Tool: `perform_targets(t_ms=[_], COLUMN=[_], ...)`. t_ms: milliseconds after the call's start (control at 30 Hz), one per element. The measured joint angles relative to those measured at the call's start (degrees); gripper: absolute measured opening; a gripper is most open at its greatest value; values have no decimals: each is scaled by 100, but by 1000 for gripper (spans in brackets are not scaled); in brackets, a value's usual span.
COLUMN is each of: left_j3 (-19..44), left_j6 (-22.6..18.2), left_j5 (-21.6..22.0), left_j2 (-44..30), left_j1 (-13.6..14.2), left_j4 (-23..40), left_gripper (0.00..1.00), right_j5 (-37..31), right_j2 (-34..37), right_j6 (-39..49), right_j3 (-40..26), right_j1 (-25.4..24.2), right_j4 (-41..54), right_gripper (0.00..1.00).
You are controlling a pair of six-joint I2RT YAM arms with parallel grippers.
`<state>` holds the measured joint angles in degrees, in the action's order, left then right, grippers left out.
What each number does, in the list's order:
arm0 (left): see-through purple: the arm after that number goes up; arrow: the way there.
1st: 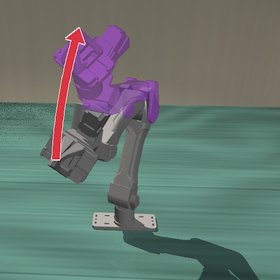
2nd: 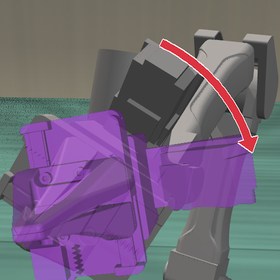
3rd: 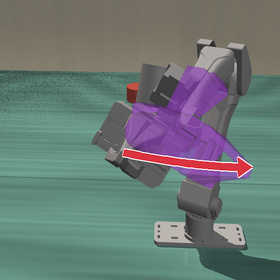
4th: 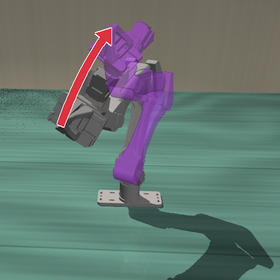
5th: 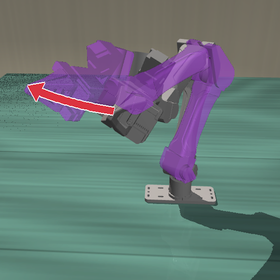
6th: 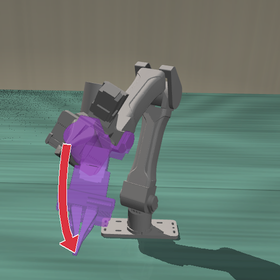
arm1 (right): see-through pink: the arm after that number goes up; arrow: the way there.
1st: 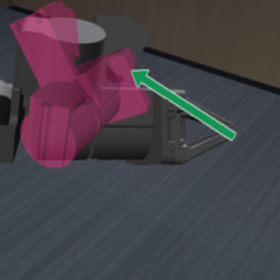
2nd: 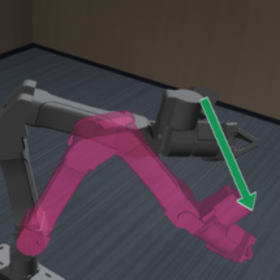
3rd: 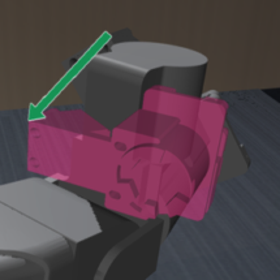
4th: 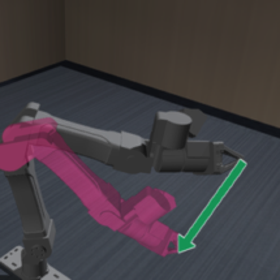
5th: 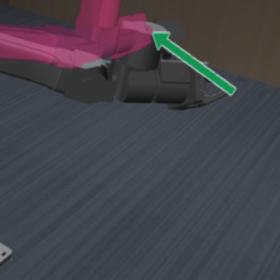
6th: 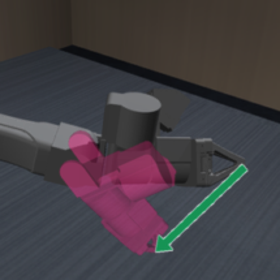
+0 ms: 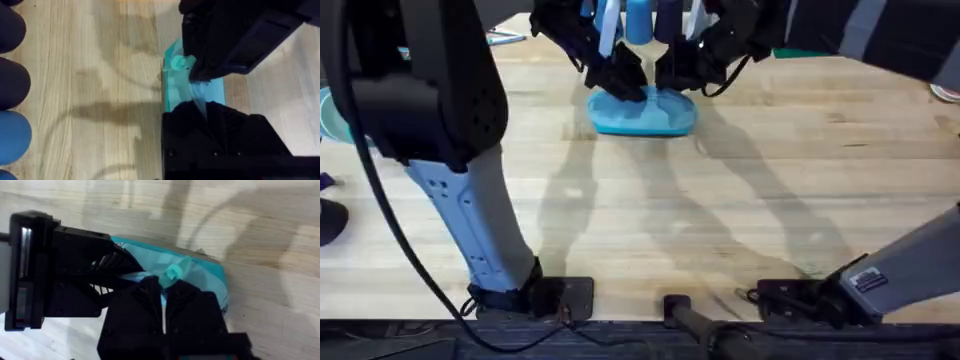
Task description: Unzip the bag, pick up the pens from the table one at a time and place them inside, then zip the bag closed.
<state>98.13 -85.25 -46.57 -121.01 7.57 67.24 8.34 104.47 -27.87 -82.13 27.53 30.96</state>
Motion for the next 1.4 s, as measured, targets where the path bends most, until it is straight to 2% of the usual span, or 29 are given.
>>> perform_targets(t_ms=[467,967,1400], left_j3=[0,0,0], left_j6=[0,0,0], left_j5=[-29,-277,-294], left_j2=[0,0,0], left_j1=[1,179,179], left_j4=[-6,-87,-87], left_gripper=[42,42,42], right_j5=[17,497,479], right_j2=[0,-74,-74], right_j6=[2,0,0], right_j3=[-27,-153,-162], right_j1=[-47,-494,-505], right_j4=[65,647,656], right_gripper=[34,34,34])
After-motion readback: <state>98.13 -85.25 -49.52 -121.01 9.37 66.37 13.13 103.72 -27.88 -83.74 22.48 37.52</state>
